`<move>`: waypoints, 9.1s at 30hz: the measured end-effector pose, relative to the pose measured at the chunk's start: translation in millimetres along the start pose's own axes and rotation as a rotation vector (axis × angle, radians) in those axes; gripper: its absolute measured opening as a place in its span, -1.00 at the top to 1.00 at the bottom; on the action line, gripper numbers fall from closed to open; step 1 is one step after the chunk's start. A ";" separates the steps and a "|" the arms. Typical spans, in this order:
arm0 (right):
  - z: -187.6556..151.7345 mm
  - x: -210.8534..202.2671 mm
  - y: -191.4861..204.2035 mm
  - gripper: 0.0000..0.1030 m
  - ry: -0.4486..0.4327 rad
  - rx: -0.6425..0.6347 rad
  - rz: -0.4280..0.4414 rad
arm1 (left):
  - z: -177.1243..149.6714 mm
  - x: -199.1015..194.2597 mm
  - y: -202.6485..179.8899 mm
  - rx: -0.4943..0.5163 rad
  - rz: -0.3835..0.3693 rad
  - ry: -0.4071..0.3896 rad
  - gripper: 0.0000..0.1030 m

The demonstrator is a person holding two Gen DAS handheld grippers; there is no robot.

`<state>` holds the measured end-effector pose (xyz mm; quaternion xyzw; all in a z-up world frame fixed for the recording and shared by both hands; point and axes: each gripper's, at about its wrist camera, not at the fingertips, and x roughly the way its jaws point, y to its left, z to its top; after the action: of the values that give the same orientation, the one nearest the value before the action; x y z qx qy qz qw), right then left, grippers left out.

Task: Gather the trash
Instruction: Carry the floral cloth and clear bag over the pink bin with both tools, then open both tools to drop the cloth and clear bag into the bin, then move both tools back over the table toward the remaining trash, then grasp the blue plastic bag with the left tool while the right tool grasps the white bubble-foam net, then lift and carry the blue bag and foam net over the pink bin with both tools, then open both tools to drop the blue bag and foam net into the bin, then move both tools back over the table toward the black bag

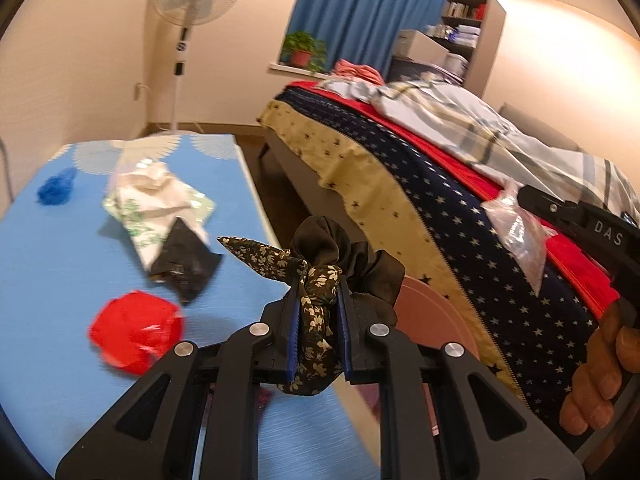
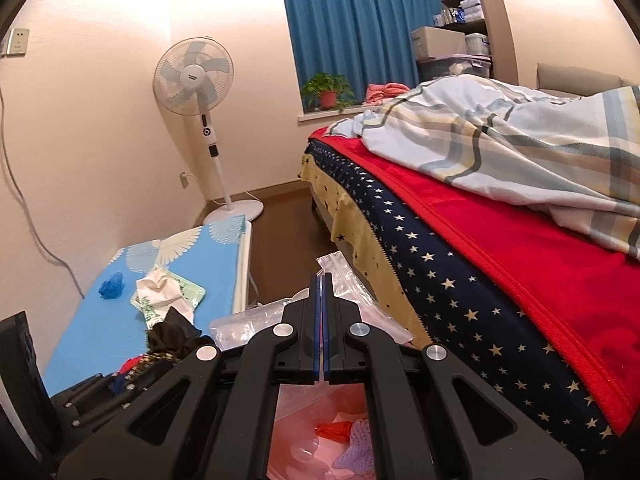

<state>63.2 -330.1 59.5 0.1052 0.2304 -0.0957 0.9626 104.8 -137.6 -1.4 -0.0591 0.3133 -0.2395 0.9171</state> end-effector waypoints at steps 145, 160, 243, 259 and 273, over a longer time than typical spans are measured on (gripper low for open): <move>52.9 199.1 326.9 0.82 0.336 -0.241 0.463 | 134.1 17.3 311.5 -0.148 0.405 -0.002 0.83; 82.4 92.1 223.3 0.82 0.231 -0.160 0.456 | 125.3 -41.0 236.2 -0.077 0.364 -0.075 0.83; -5.9 5.4 -32.9 0.71 0.131 0.070 0.023 | -2.8 44.0 -59.1 0.141 -0.096 0.063 0.68; -8.2 10.5 -41.7 0.22 0.139 0.110 -0.001 | -2.8 50.2 -44.8 0.102 -0.068 0.075 0.10; -11.6 6.6 -28.7 0.22 0.126 0.106 0.045 | -0.1 25.8 -19.1 0.083 -0.033 0.045 0.10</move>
<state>57.5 -355.7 41.8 0.1672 0.2827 -0.0795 0.9412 114.8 -166.7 -10.6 -0.0207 0.3226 -0.2685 0.9074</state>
